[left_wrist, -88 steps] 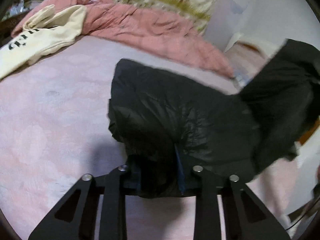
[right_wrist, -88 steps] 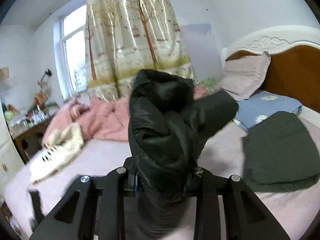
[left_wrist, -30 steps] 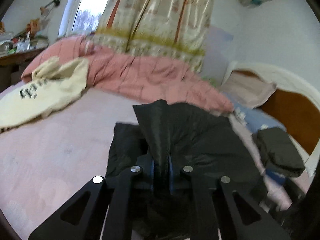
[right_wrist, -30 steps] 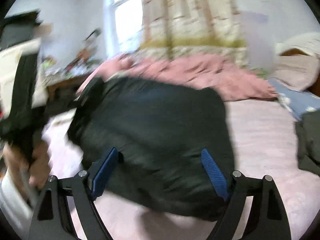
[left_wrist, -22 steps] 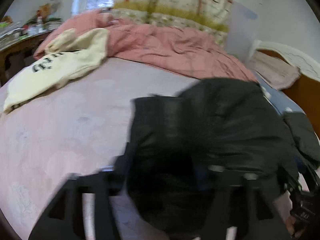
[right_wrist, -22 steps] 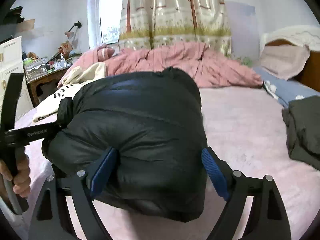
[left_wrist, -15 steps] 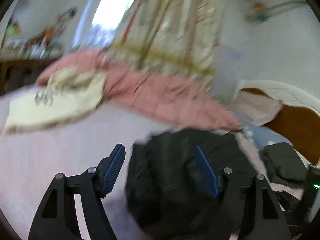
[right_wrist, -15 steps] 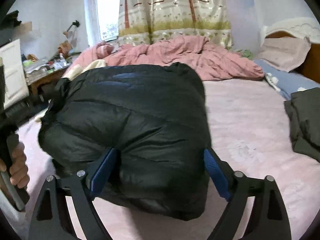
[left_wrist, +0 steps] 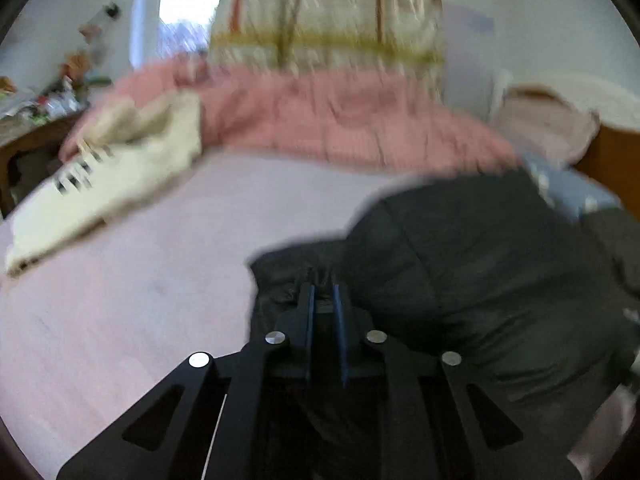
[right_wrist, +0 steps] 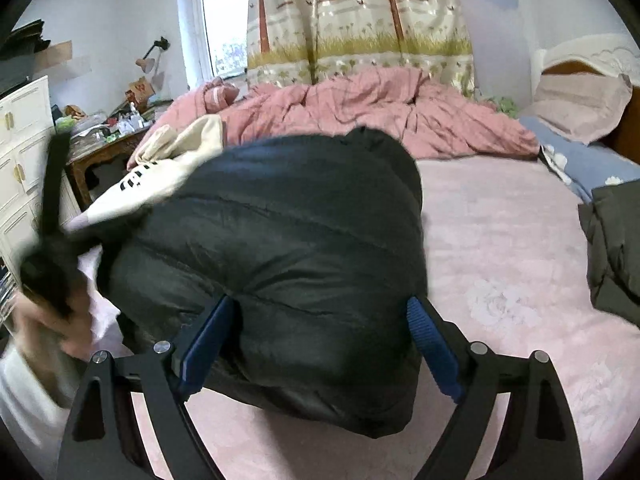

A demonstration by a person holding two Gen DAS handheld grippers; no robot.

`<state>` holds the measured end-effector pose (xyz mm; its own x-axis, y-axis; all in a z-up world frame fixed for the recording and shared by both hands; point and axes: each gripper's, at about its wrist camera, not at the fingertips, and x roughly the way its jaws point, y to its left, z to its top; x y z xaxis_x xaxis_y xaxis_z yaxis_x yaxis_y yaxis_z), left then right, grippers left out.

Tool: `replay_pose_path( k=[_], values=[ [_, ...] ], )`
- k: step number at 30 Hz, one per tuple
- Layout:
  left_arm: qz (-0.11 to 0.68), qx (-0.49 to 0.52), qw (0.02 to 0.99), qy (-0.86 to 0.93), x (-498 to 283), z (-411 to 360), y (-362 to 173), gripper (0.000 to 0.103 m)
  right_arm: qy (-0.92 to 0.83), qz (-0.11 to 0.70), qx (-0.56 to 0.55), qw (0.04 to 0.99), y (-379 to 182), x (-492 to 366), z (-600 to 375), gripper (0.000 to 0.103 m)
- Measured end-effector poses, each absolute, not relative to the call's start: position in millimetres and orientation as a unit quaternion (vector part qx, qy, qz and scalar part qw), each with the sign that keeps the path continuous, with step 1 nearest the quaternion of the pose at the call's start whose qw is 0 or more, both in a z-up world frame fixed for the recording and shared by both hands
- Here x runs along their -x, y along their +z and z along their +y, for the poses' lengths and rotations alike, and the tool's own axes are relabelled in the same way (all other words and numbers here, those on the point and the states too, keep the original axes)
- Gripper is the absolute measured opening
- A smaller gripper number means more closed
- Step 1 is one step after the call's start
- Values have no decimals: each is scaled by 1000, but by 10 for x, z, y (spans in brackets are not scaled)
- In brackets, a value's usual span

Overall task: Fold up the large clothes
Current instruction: 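Carry the jacket bundle with both tools toward the dark green garment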

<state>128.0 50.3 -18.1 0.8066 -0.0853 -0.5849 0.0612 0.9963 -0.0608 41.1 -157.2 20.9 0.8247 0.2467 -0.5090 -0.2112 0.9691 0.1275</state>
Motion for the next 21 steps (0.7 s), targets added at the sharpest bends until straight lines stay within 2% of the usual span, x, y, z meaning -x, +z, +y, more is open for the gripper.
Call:
replay_pose_path(
  k=[6,10,17,21],
  values=[
    [345,56,937,-22,-1289,567,-314,6,80,209,-33,974,433,-287,-1673,90],
    [351,43,935,-21,-1279,504,-318,6,79,240,-52,966,390,-382,-1763,90],
    [351,29,936,-6,-1310,460,-364,6,114,292,-146,938,166,-550,-2016,91],
    [325,61,943,15,-1201,592,-279,9,134,319,-162,924,22,-673,-2055,91]
  ],
)
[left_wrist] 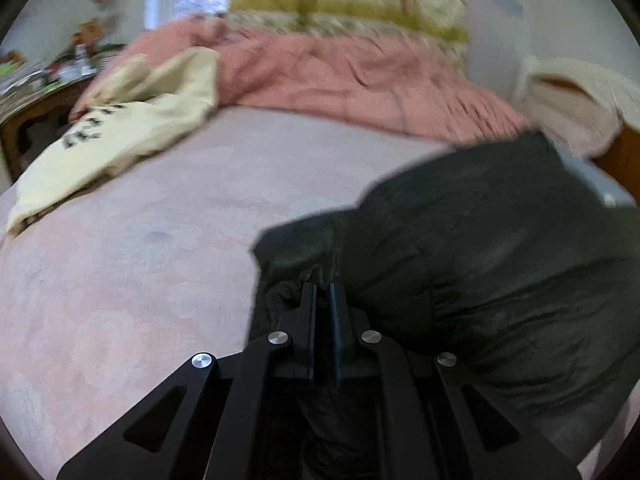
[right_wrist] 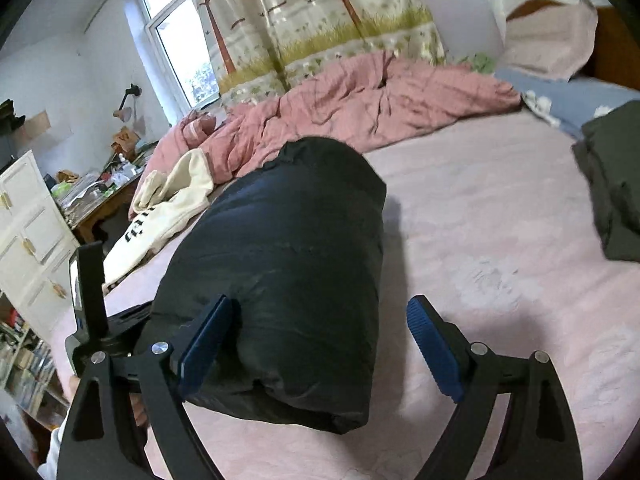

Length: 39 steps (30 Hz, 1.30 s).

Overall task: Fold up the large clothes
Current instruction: 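Carry the jacket bundle with both tools toward the dark green garment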

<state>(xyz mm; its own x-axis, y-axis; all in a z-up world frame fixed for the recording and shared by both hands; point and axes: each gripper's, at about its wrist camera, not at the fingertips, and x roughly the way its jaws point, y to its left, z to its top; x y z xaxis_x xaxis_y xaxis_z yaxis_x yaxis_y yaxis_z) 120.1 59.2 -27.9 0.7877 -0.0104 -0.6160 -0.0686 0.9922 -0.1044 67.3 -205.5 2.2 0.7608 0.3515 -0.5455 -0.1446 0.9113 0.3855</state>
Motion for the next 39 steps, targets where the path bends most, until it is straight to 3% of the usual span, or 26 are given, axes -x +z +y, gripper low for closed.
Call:
replay_pose_path(
  k=[2,3,4,9,13,20,22,24,28,32,39],
  values=[
    [293,109,949,30,-982,746,-159,30,138,339,-179,913,-63,-735,-2086,91],
    [281,127,951,20,-887,805,-114,53,144,342,-192,908,-97,-751,-2101,91],
    [273,142,951,4,-795,849,-69,64,150,346,-201,904,-124,-770,-2120,91],
    [313,188,930,-36,-773,913,-139,77,174,356,-254,882,-188,-835,-2197,91],
    [406,337,841,-121,-974,1044,-603,80,199,375,-283,860,-304,-890,-2231,91],
    [428,360,808,-187,-997,1066,-637,68,246,386,-309,834,-484,-1041,-2246,90],
    [424,364,801,-213,-1022,1047,-615,55,235,385,-299,841,-466,-1054,-2208,71],
    [414,354,806,-231,-1059,1057,-548,48,221,367,-291,855,-407,-1008,-2194,59],
    [374,265,865,-202,-927,874,-254,36,194,335,-216,896,-137,-854,-2020,46],
    [322,179,910,-191,-738,574,-26,32,158,284,-138,936,176,-611,-1918,44],
    [245,159,928,-232,-709,104,452,29,111,203,-115,966,759,-238,-2296,43]
  ],
)
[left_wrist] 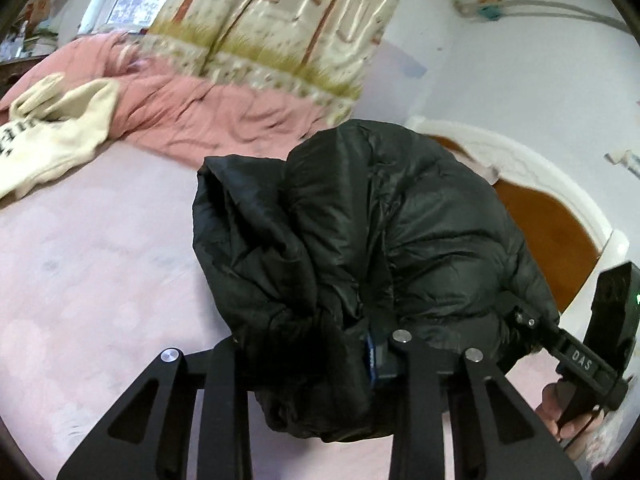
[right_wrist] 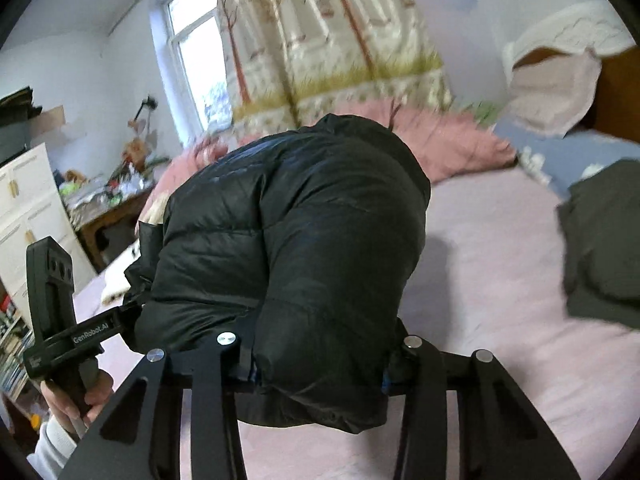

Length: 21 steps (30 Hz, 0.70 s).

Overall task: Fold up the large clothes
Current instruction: 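Carry the jacket bundle with both tools toward the dark green garment, then lower the jacket bundle onto the dark green garment and open both tools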

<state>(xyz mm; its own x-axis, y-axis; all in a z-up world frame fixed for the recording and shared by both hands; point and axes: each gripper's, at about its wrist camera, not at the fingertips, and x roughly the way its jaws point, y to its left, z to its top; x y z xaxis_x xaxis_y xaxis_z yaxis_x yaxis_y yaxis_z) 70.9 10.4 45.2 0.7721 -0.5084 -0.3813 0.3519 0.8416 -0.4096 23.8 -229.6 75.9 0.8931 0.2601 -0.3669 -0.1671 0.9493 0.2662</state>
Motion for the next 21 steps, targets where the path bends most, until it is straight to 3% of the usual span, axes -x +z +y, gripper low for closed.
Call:
replay_pose_path(
  k=[13,21],
  values=[
    [139,94,920,-354,-1046,-2245,1451,29,-68,50,-66,994,1563,459,-4104,42],
    [133,54,915,-378,-1410,-3556,950,29,-184,93,-155,966,1014,325,-5348,42]
  ],
)
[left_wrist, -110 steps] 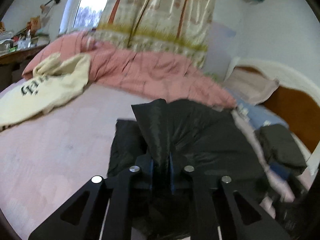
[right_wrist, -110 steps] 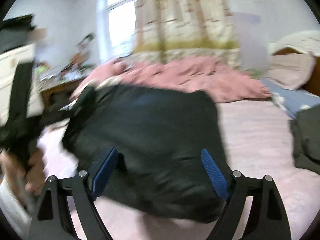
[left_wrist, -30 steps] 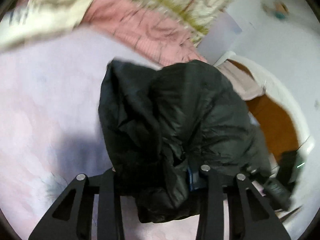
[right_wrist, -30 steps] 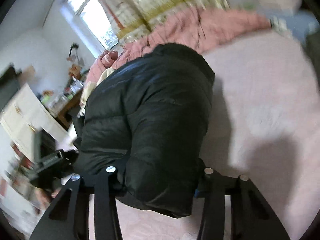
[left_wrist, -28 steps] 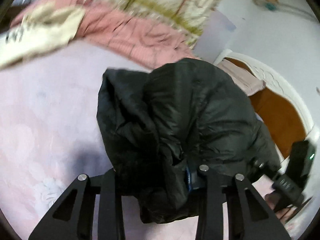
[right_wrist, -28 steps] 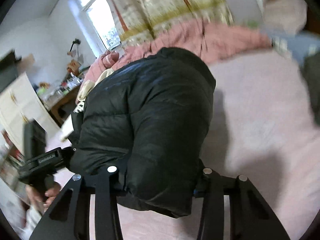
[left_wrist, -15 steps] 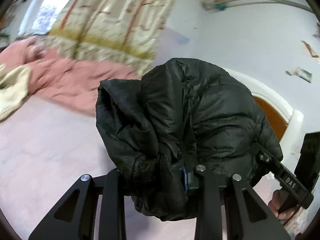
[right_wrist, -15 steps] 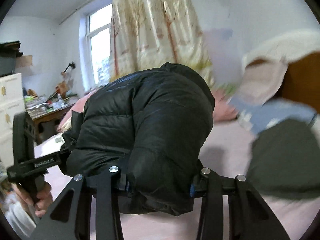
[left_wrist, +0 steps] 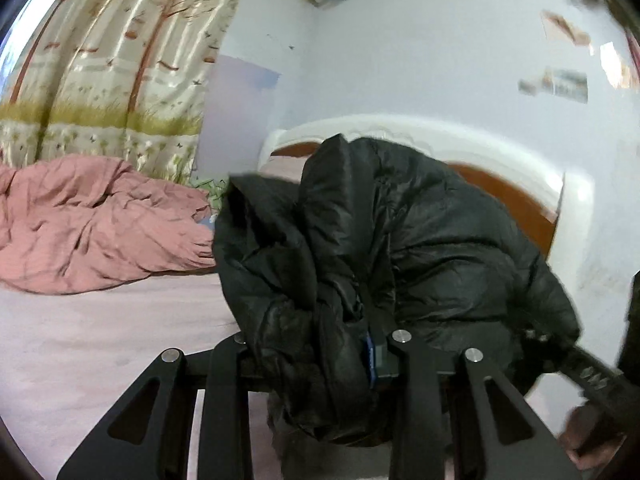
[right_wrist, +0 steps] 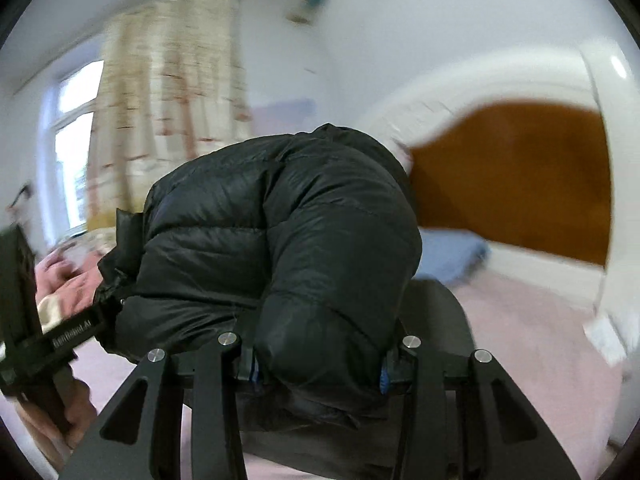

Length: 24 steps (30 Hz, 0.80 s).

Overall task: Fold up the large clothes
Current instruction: 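Lower the jacket bundle onto the dark green garment and open both tools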

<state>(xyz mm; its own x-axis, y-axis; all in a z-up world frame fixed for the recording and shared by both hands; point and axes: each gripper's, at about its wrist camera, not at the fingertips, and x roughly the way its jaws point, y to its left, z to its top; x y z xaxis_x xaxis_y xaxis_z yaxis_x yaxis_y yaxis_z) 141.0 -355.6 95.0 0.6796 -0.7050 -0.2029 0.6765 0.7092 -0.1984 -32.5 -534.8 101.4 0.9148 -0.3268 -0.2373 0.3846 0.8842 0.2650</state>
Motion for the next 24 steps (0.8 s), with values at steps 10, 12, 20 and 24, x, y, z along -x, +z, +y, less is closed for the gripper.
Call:
replay_pose_path(
  k=[10,12,20,24],
  values=[
    [216,23,907,-361,-1746,-4034,318,55,-272,168,-142,937,595,62,-5679,52],
    [199,12,921,-335,-1710,-3962,384,63,-281,174,-126,935,634,38,-5594,60],
    [90,-39,954,-284,-1214,-3474,800,103,-306,100,-90,942,1026,515,-5271,103],
    [67,4,955,-288,-997,-3051,1022,103,-291,40,-132,947,1268,844,-5167,103]
  ],
)
